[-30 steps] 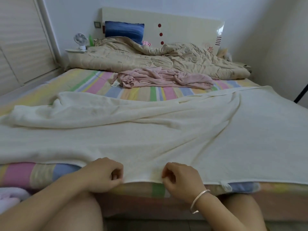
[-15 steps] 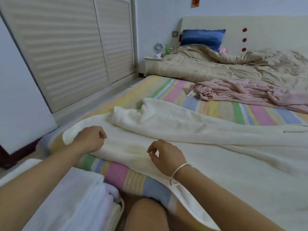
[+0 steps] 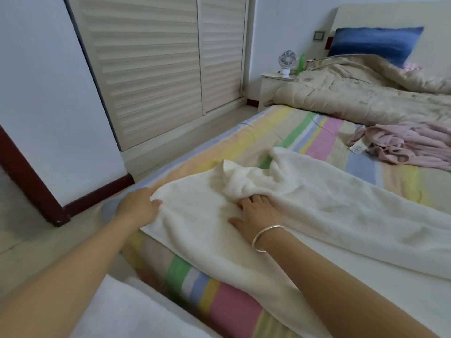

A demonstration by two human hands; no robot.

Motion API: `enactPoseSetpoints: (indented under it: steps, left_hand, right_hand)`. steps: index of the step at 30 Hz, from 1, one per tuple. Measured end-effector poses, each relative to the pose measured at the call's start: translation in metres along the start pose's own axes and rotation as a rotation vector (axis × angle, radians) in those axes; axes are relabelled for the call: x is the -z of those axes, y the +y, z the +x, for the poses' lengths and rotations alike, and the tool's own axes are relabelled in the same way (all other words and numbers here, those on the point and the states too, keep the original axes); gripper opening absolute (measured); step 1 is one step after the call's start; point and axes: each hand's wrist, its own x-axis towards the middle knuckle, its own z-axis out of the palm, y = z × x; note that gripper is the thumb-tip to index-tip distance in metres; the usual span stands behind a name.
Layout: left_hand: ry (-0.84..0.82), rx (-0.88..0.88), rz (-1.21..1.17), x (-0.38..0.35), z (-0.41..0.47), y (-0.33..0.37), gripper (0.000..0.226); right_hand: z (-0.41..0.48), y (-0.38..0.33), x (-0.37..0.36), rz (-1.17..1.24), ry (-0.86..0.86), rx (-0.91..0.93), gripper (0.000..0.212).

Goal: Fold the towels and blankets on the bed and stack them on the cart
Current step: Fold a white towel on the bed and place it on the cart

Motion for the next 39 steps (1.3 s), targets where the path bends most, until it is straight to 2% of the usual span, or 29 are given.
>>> enactPoseSetpoints:
  steps: [3, 7, 9, 14, 17, 20, 22, 24, 27, 30, 31, 35, 37, 39]
  left_hand:
    - [0.125, 0.024, 0.023, 0.004, 0.001, -0.007, 0.036]
    - [0.35, -0.012, 0.243, 0.007, -0.007, -0.021, 0.021]
    - [0.337, 0.018, 0.271, -0.001, -0.01, -0.033, 0.023]
    - [0.296, 0.01, 0.288, -0.015, -0.011, -0.042, 0.021]
    - [0.319, 0.012, 0.411, -0.012, -0.015, -0.029, 0.036]
    - [0.363, -0.191, 0.371, -0.011, -0.015, -0.003, 0.06]
    - [0.335, -0.372, 0.241, -0.008, -0.014, 0.03, 0.061]
    - [0.28, -0.499, 0.089, -0.008, -0.017, 0.068, 0.052]
    - [0.224, -0.577, -0.065, -0.014, -0.026, 0.134, 0.038]
    - [0.267, -0.547, -0.036, -0.014, -0.021, 0.191, 0.039]
    - [0.237, -0.515, -0.012, -0.014, -0.013, 0.213, 0.04]
    - [-0.127, -0.421, 0.065, -0.015, 0.034, 0.279, 0.033]
    - [-0.206, -0.401, 0.048, -0.027, 0.06, 0.303, 0.03]
    - [-0.252, -0.356, 0.046, -0.044, 0.078, 0.315, 0.04]
  right_hand:
    - [0.011, -0.01, -0.005, -0.004, 0.058, 0.044, 0.034]
    - [0.021, -0.027, 0.004, 0.088, 0.204, 0.094, 0.018]
    - [0.022, -0.037, 0.0, 0.117, 0.23, 0.121, 0.016]
    - [0.022, -0.041, -0.019, 0.12, 0.064, 0.101, 0.022]
    - [0.017, -0.034, -0.015, 0.225, 0.064, 0.119, 0.023]
    - [-0.001, -0.016, 0.002, 0.431, 0.054, 0.077, 0.019]
    - [-0.014, 0.006, 0.021, 0.51, 0.111, -0.031, 0.015]
    - [-0.022, 0.035, 0.04, 0.521, 0.177, -0.137, 0.013]
    - [-0.029, 0.087, 0.061, 0.489, 0.258, -0.272, 0.011]
    - [-0.021, 0.139, 0.073, 0.365, 0.264, -0.334, 0.013]
    - [-0.011, 0.161, 0.077, 0.329, 0.257, -0.349, 0.015]
    - [0.062, 0.221, 0.08, 0.22, 0.154, -0.388, 0.04]
    - [0.109, 0.234, 0.075, 0.278, 0.086, -0.399, 0.047]
    - [0.147, 0.235, 0.062, 0.471, 0.005, -0.439, 0.051]
